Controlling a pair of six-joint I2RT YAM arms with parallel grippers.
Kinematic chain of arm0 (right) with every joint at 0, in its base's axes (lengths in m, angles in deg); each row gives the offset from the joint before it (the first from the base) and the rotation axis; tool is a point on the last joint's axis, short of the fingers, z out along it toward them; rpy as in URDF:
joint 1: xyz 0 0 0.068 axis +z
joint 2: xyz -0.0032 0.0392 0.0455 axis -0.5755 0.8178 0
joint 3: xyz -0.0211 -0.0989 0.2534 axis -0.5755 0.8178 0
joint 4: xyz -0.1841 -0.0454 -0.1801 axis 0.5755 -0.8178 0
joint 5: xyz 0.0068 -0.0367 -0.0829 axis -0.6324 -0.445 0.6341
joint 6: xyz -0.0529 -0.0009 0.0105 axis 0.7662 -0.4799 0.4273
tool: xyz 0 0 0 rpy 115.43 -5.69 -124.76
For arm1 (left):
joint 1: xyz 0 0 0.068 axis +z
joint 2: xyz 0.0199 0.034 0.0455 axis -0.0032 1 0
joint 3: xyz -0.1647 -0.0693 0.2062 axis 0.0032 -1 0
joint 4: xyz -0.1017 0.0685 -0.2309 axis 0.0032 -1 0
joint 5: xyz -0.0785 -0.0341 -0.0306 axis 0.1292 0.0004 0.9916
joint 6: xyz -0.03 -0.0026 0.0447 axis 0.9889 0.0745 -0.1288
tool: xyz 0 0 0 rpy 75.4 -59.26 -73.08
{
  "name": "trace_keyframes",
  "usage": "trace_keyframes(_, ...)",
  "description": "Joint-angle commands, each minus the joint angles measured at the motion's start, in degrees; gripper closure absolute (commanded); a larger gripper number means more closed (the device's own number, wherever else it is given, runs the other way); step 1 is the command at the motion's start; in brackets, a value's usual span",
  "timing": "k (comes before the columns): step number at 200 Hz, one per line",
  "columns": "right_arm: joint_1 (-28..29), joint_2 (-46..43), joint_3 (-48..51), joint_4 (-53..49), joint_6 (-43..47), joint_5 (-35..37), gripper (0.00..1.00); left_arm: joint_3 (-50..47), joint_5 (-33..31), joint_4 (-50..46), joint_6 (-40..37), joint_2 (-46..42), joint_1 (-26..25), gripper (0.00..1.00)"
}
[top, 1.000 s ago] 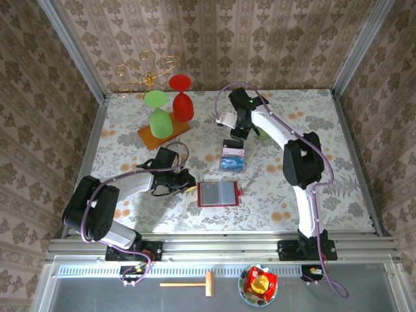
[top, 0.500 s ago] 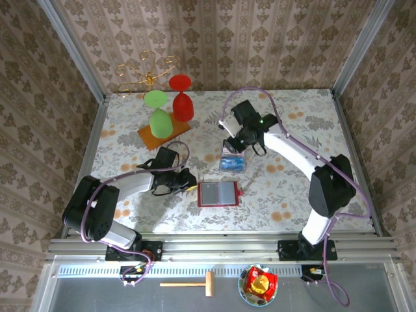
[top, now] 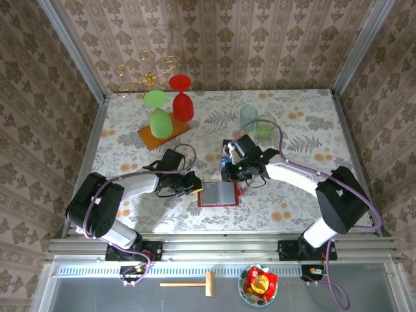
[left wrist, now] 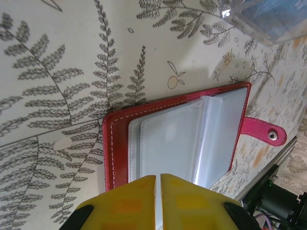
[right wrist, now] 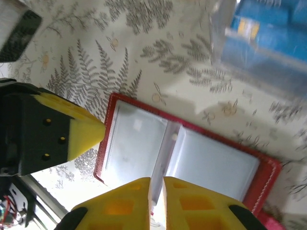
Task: Take the credit cards out of the card holder
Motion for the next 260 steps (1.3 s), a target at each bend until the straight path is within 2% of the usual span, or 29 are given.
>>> trace_keyframes(1,1.36,-1.39,2.39,6.29,-12.18,-3.42,0.86,-1.32,-0.21,-0.12,0.18,-0.09,-0.56,0.89)
trace_keyframes(39,3.63,0.69,2.65,8.33,-14.84,-5.2,0.85,-2.96,-1.72,-0.28,0.73,-1.2,-1.26,0.89)
trace_keyframes(117,7.76,5.17,1.17,10.05,-18.63,-3.71,0.8,-4.28,-2.23,-0.81,1.17,-2.65,-2.14,0.91)
trace_keyframes(260,8.51,10.5,-3.1,6.0,-18.28,-3.51,0.7,-4.15,-3.46,-2.7,-0.5,-1.84,-2.06,0.91)
